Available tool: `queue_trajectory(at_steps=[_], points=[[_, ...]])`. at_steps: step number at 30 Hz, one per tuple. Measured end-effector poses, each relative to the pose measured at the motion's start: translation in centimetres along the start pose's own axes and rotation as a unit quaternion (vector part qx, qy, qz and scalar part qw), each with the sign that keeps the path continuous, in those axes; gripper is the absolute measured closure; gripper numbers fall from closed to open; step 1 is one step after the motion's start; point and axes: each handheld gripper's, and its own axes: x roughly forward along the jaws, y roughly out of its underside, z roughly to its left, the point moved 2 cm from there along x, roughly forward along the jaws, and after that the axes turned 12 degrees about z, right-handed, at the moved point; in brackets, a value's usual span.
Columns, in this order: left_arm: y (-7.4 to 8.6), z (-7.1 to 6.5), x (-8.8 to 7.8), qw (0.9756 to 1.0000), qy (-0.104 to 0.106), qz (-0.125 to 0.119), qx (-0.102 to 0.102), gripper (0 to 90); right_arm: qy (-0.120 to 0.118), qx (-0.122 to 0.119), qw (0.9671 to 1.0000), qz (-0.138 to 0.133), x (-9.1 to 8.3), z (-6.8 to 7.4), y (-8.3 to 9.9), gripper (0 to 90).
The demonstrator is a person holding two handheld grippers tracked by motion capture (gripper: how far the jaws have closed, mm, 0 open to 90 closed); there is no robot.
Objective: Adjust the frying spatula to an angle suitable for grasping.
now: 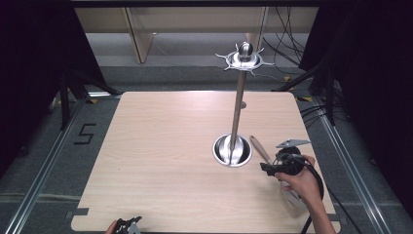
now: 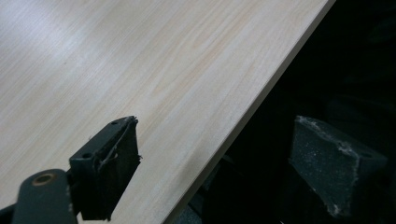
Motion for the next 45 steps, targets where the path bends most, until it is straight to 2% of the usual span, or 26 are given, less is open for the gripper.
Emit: queue_trajectory(at_steps=[1,5,7,10,12,14,15,16,19,22,23,24,28,29,30,31,34,35,36,37,39,41,42,43,44,45], points=[[0.0,0.0,0.0,1.0,-0.001,0.0,-0.002,14.9,0.002,-0.004,0.999,0.044,0.0,-0.2,-0.4,30.9],[0.0,0.1,0.0,1.0,0.0,-0.001,-0.001,14.9,0.004,-0.013,0.9986,0.05,1.0,-0.4,-1.0,34.5],[0.0,0.1,0.0,1.0,0.0,-0.001,-0.001,14.9,0.023,-0.034,0.9974,0.059,1.5,-0.8,-1.7,37.1],[0.0,0.0,0.0,1.0,-0.004,-0.002,-0.003,14.9,0.031,-0.03,0.9959,0.079,1.9,-1.0,-2.4,39.2],[0.0,0.1,0.0,1.0,0.002,0.0,0.0,14.9,0.035,-0.03,0.9957,0.08,2.5,-1.2,-2.7,41.7],[0.0,0.0,0.0,1.0,-0.003,-0.002,-0.004,14.9,0.034,-0.04,0.995,0.085,2.9,-1.4,-2.9,43.5],[0.0,0.0,-0.1,1.0,0.0,0.0,-0.001,14.9,0.034,-0.043,0.9941,0.094,3.2,-1.6,-2.9,45.1],[0.0,0.0,0.1,1.0,-0.005,-0.001,-0.002,14.9,0.039,-0.034,0.9923,0.112,3.4,-1.6,-3.1,47.3],[0.0,0.1,0.0,1.0,-0.007,-0.003,-0.003,14.9,0.051,-0.045,0.9913,0.113,3.7,-2.1,-3.5,50.1],[0.0,0.1,0.1,1.0,-0.004,-0.001,-0.001,14.9,0.043,-0.041,0.9907,0.122,3.5,-2.4,-3.6,52.9],[0.0,0.1,0.1,1.0,-0.004,-0.001,-0.001,14.9,0.041,-0.032,0.9908,0.125,3.5,-2.4,-3.6,54.4],[0.0,0.1,0.1,1.0,-0.003,0.0,0.0,14.9,0.039,-0.046,0.9906,0.123,3.6,-2.7,-3.7,55.4],[0.1,0.1,0.0,0.9999,-0.01,0.001,-0.005,14.9,0.036,-0.045,0.9874,0.147,3.8,-3.0,-4.0,59.4],[0.1,0.1,0.0,1.0,-0.003,0.0,-0.004,14.9,0.037,-0.05,0.987,0.148,3.8,-3.2,-4.1,60.6],[0.1,0.1,0.0,1.0,0.0,0.0,-0.002,14.9,0.043,-0.042,0.9857,0.157,3.9,-3.2,-4.2,62.1],[0.1,0.1,0.0,1.0,0.0,0.0,-0.003,14.9,0.042,-0.055,0.985,0.158,3.9,-3.2,-4.2,63.4],[0.1,0.1,0.0,1.0,0.0,0.001,-0.003,14.9,0.043,-0.056,0.9821,0.175,4.1,-3.2,-4.2,64.5],[0.1,0.1,-0.1,1.0,-0.004,0.0,-0.004,14.9,0.036,-0.064,0.9817,0.175,4.2,-3.3,-4.2,64.8],[0.1,0.1,0.0,1.0,0.0,-0.001,-0.004,14.9,0.042,-0.058,0.9806,0.183,4.4,-3.4,-4.2,65.2],[0.1,0.1,0.0,1.0,0.004,-0.001,0.0,14.9,0.038,-0.043,0.9806,0.188,4.5,-3.2,-4.2,65.6],[0.1,0.1,0.0,1.0,0.001,-0.003,-0.006,14.9,0.029,-0.074,0.9795,0.185,4.6,-3.8,-4.3,66.5],[0.1,0.1,0.0,1.0,-0.001,0.0,-0.002,14.9,0.03,-0.068,0.9785,0.192,4.7,-3.9,-4.3,66.9],[0.1,0.1,-0.1,1.0,-0.004,0.001,-0.003,14.9,0.023,-0.054,0.9772,0.204,4.6,-3.8,-4.5,68.3],[0.1,0.1,0.0,1.0,-0.003,0.0,-0.003,14.9,0.022,-0.071,0.9782,0.194,4.8,-4.1,-4.6,68.9],[0.1,0.1,-0.1,1.0,-0.004,0.001,-0.004,14.9,0.018,-0.058,0.9769,0.205,4.7,-4.0,-4.7,69.6],[0.1,0.1,-0.1,1.0,-0.004,0.001,-0.004,14.9,0.018,-0.062,0.9763,0.207,4.7,-4.0,-4.7,69.7]])
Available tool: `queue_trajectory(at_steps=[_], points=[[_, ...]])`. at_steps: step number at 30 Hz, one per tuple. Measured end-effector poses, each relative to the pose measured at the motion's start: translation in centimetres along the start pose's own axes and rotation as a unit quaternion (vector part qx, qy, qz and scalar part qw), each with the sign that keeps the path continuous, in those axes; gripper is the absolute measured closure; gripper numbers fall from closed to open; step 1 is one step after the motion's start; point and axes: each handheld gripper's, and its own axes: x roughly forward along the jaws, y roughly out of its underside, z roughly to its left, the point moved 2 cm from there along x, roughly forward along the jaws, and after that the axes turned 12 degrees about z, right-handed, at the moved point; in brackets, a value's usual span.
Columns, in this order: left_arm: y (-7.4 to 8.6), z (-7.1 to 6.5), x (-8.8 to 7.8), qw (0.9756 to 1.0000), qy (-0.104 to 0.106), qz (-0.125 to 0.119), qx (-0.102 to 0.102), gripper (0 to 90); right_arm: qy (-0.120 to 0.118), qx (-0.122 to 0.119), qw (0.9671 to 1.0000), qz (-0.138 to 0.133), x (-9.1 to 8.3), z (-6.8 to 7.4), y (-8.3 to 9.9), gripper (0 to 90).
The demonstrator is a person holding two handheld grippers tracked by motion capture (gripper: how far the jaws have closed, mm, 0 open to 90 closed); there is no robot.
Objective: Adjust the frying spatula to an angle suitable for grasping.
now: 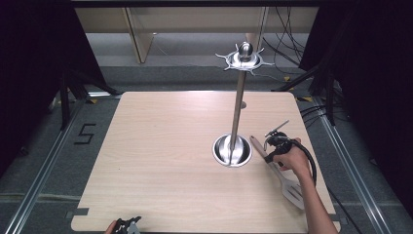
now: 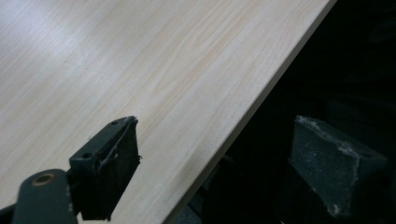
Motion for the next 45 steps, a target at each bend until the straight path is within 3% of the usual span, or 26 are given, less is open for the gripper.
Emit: queue_trajectory(at_steps=[1,4,5,11,12,15,17,21,22,27,29,32,33,38,40,45], points=[[0.0,0.0,0.0,1.0,0.0,0.0,0.0,14.9,0.009,-0.01,0.9999,0.0,0.1,-0.1,-0.1,70.0],[0.0,0.0,0.1,1.0,0.004,0.0,0.002,14.9,0.009,-0.009,0.9999,0.012,0.1,-0.1,-0.2,70.7],[0.0,0.0,0.1,1.0,0.004,0.0,0.002,14.9,0.004,0.008,0.9996,0.026,0.0,0.1,-0.1,70.9],[0.0,0.0,0.2,1.0,0.007,0.001,0.003,14.9,0.001,0.003,0.9994,0.034,0.3,0.3,-0.3,71.5],[0.0,-0.1,0.3,1.0,-0.003,0.001,0.002,14.9,0.011,-0.001,0.999,0.043,0.3,0.2,-0.4,71.5],[-0.1,-0.1,0.3,1.0,0.0,0.001,0.003,14.9,0.008,-0.004,0.9982,0.059,0.3,0.1,-0.6,71.7],[-0.1,-0.1,0.2,1.0,0.007,-0.001,0.002,14.9,0.005,0.004,0.9986,0.053,0.4,0.2,-0.7,71.7],[-0.1,-0.1,0.0,1.0,0.002,0.0,0.0,14.9,0.004,-0.011,0.9979,0.064,0.3,0.1,-1.0,72.0],[-0.1,-0.2,0.1,1.0,0.009,-0.001,0.002,14.9,0.006,-0.005,0.9981,0.062,0.4,0.1,-1.1,72.1],[-0.1,-0.2,0.2,1.0,0.0,-0.003,-0.002,14.9,0.009,-0.002,0.9968,0.08,0.4,0.3,-1.5,72.1],[-0.1,-0.2,0.2,1.0,0.006,-0.003,0.0,14.9,0.016,-0.008,0.9967,0.08,0.5,0.2,-1.6,72.2],[-0.1,-0.2,0.2,1.0,-0.004,-0.002,-0.002,14.9,0.019,-0.013,0.996,0.086,0.5,0.2,-1.7,72.5],[-0.1,-0.2,0.2,1.0,0.002,-0.003,-0.002,14.9,0.019,0.0,0.9959,0.089,0.4,0.4,-1.7,72.6],[-0.1,-0.2,0.1,0.9999,0.008,-0.002,0.005,14.9,0.019,-0.011,0.9959,0.088,0.5,0.3,-1.8,73.3],[-0.1,-0.2,0.2,1.0,0.003,-0.004,0.0,14.9,0.015,-0.001,0.9959,0.089,0.5,0.4,-1.8,74.0],[-0.1,-0.3,0.2,1.0,0.008,-0.002,0.001,14.9,-0.009,-0.008,0.9969,0.078,0.3,0.2,-1.5,75.3]])
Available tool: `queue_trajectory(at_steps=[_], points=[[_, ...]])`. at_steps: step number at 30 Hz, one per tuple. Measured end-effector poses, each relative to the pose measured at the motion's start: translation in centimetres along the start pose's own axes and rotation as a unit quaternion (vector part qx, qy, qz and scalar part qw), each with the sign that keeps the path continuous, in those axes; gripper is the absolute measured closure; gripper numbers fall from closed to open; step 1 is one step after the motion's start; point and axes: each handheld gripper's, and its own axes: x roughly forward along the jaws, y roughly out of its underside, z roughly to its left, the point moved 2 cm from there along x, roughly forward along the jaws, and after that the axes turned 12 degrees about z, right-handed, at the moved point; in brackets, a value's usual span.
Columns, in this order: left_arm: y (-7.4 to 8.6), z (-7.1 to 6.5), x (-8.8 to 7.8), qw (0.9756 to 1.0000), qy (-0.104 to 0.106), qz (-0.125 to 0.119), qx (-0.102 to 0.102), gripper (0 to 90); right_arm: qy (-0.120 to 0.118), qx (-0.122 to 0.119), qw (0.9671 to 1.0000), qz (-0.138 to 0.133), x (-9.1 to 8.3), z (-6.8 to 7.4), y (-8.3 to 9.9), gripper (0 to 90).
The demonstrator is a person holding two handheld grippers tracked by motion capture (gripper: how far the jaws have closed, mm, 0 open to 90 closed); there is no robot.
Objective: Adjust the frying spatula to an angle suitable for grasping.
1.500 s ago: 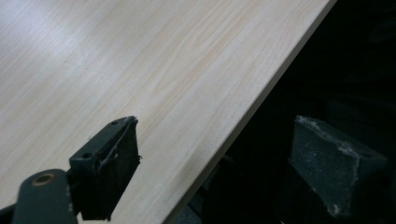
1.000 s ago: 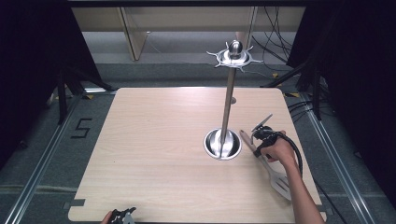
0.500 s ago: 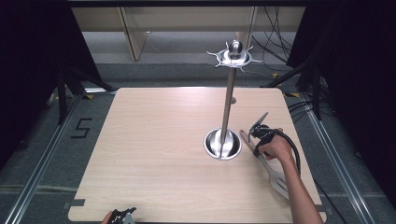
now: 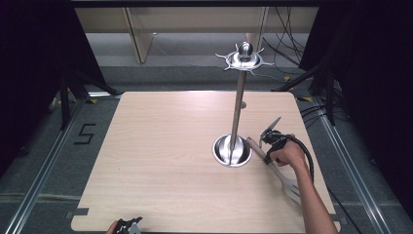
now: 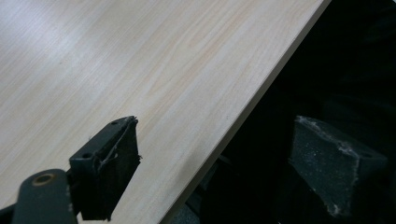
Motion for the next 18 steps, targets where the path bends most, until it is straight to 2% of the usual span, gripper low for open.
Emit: queue_trajectory(at_steps=[1,3,6,8,9,11,12,14,15,16,17,18], points=[[0.0,0.0,0.1,1.0,-0.007,-0.001,-0.003,14.9,-0.002,0.003,1.0,-0.002,-0.1,-0.1,0.1,75.3],[0.0,0.0,0.1,1.0,-0.005,0.002,0.002,14.9,0.001,0.01,0.9999,-0.008,-0.2,-0.3,0.2,75.4],[0.0,0.0,0.1,1.0,-0.005,0.002,0.002,14.9,-0.007,0.001,0.9996,-0.028,-0.6,-0.5,0.6,75.6],[0.0,0.0,0.1,1.0,-0.006,0.003,0.002,14.9,0.002,0.019,0.9987,-0.048,-1.0,-0.5,1.1,75.6],[0.0,0.0,0.1,1.0,-0.006,0.001,0.001,14.9,0.005,0.018,0.9985,-0.052,-1.2,-0.5,1.3,75.7],[-0.1,0.0,0.0,0.9999,-0.009,-0.001,0.004,14.9,0.005,0.003,0.9965,-0.084,-1.7,-0.5,1.7,75.7],[-0.1,0.0,0.0,0.9999,-0.009,-0.001,0.004,14.9,0.005,0.003,0.9965,-0.084,-1.7,-0.5,1.7,75.7],[-0.1,0.0,-0.2,1.0,-0.007,0.0,0.005,14.9,0.001,0.012,0.9948,-0.101,-2.1,-0.4,2.2,75.7],[-0.1,0.0,-0.2,1.0,-0.007,0.0,0.005,14.9,-0.003,-0.008,0.9923,-0.123,-2.5,-0.4,2.7,75.7],[-0.1,0.0,-0.2,1.0,-0.008,-0.001,0.005,14.9,0.0,0.001,0.9917,-0.129,-2.6,-0.3,2.9,75.7],[0.0,0.0,-0.2,1.0,-0.008,0.0,0.005,14.9,-0.004,-0.016,0.9901,-0.139,-2.8,-0.4,3.2,75.8],[0.0,0.0,-0.2,1.0,-0.008,0.0,0.005,14.9,-0.004,-0.018,0.9886,-0.149,-3.0,-0.3,3.4,75.7]])
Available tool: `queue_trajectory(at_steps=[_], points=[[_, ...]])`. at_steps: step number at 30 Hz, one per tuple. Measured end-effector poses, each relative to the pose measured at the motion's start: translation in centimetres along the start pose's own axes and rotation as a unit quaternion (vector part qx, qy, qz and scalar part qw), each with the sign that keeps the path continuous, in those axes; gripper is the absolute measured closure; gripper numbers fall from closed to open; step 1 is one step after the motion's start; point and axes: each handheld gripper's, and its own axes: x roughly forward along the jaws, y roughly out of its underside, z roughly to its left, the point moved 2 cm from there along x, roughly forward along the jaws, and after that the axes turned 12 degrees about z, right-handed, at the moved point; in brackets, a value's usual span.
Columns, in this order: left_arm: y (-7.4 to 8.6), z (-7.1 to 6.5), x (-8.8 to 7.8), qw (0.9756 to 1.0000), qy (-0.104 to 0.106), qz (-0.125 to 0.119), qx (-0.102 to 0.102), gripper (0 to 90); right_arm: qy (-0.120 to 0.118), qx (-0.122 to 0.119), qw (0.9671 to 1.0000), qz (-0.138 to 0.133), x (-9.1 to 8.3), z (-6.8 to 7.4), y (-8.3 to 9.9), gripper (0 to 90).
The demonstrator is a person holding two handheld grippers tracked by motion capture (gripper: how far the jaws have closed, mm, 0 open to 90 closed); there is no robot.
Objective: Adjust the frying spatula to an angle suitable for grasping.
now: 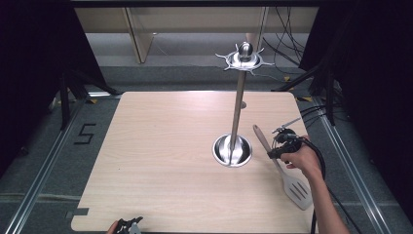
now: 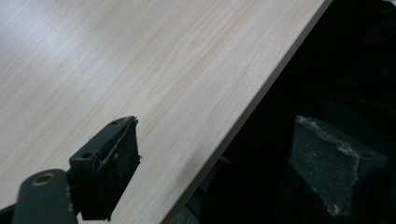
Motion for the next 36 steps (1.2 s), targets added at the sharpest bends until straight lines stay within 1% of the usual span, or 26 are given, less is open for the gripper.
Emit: queue_trajectory(at_steps=[6,7,9,10,11,12,13,14,15,16,17,19,20,21,22,23,24,25,26,27,30,31,33,34,35,36], points=[[0.0,0.0,0.1,1.0,0.004,-0.002,0.0,14.9,0.005,-0.003,0.9994,-0.035,-1.1,0.7,0.8,75.8],[0.0,0.0,0.1,1.0,0.005,-0.003,-0.002,14.9,0.01,-0.004,0.9985,-0.053,-1.8,0.8,1.3,75.7],[-0.1,0.0,0.1,0.9999,-0.002,-0.008,-0.008,14.9,0.011,-0.012,0.9975,-0.069,-2.1,0.9,1.6,75.7],[-0.1,0.0,0.1,0.9999,-0.002,-0.008,-0.008,14.9,0.011,-0.012,0.9975,-0.069,-2.1,0.9,1.6,75.7],[0.0,0.0,0.1,1.0,-0.003,-0.005,-0.003,14.9,0.015,-0.008,0.9962,-0.085,-2.5,0.9,2.0,75.8],[0.0,0.0,0.1,1.0,-0.003,-0.005,-0.003,14.9,0.015,-0.008,0.9962,-0.085,-2.5,0.9,2.0,75.8],[0.0,0.0,0.2,1.0,-0.003,-0.005,-0.005,14.9,0.011,0.003,0.9946,-0.103,-3.0,1.2,2.5,75.8],[0.0,0.0,0.2,1.0,-0.003,-0.005,-0.005,14.9,0.011,0.003,0.9946,-0.103,-3.0,1.2,2.5,75.8],[0.0,-0.1,0.2,1.0,0.0,-0.004,-0.004,14.9,0.017,-0.005,0.9926,-0.12,-3.4,1.3,2.9,75.8],[0.0,0.0,0.2,1.0,0.0,-0.004,-0.002,14.9,0.01,0.01,0.9921,-0.124,-3.7,1.6,3.2,75.7],[0.0,0.0,0.2,1.0,0.0,-0.005,-0.005,14.9,0.017,-0.006,0.9906,-0.136,-3.8,1.4,3.3,75.8],[0.0,0.0,0.0,1.0,-0.005,-0.004,-0.004,14.9,0.018,-0.018,0.9876,-0.155,-4.2,1.5,3.6,75.7],[0.0,0.0,0.0,1.0,-0.005,-0.004,-0.004,14.9,0.014,-0.013,0.9879,-0.154,-4.5,1.7,3.7,75.7],[0.0,0.1,-0.1,1.0,0.007,-0.006,-0.002,14.9,0.023,-0.013,0.9877,-0.154,-4.8,1.8,3.9,75.8],[0.0,0.1,-0.1,1.0,0.007,-0.006,-0.002,14.9,0.023,-0.013,0.9877,-0.154,-4.8,1.8,3.9,75.8],[0.0,0.1,0.0,0.9999,-0.003,-0.011,-0.01,14.9,0.023,-0.015,0.9858,-0.166,-5.3,1.9,4.1,75.8],[0.0,0.1,0.0,0.9999,-0.003,-0.011,-0.01,14.9,0.023,-0.015,0.9858,-0.166,-5.3,1.9,4.1,75.8],[0.0,0.1,-0.1,0.9999,0.008,-0.006,-0.001,14.9,0.027,-0.024,0.9816,-0.188,-5.8,1.9,4.2,75.8],[0.0,0.1,-0.1,0.9999,0.008,-0.006,-0.001,14.9,0.027,-0.024,0.9816,-0.188,-5.8,1.9,4.2,75.8],[0.0,0.1,0.0,1.0,0.005,-0.006,-0.004,14.9,0.02,-0.012,0.9794,-0.201,-6.1,2.2,4.2,75.8],[0.0,0.0,0.0,1.0,0.008,-0.006,-0.002,14.9,0.019,-0.024,0.9783,-0.205,-6.7,2.2,4.3,75.8],[-0.1,0.0,0.0,0.9999,0.006,-0.008,-0.005,14.9,0.013,-0.013,0.9764,-0.215,-7.0,2.4,4.4,75.8],[0.0,0.0,0.0,0.9999,0.008,-0.006,-0.002,14.9,0.016,-0.015,0.9731,-0.229,-7.3,2.5,4.4,75.8],[0.0,0.0,0.0,0.9999,0.008,-0.006,-0.002,14.9,0.018,-0.02,0.9748,-0.222,-7.5,2.5,4.5,75.8],[0.0,0.0,-0.1,1.0,0.005,-0.005,-0.003,14.9,0.016,-0.018,0.9741,-0.225,-7.6,2.6,4.5,75.8],[0.0,0.0,-0.1,1.0,0.005,-0.005,-0.003,14.9,0.025,-0.033,0.9728,-0.228,-7.7,2.4,4.4,75.8]])
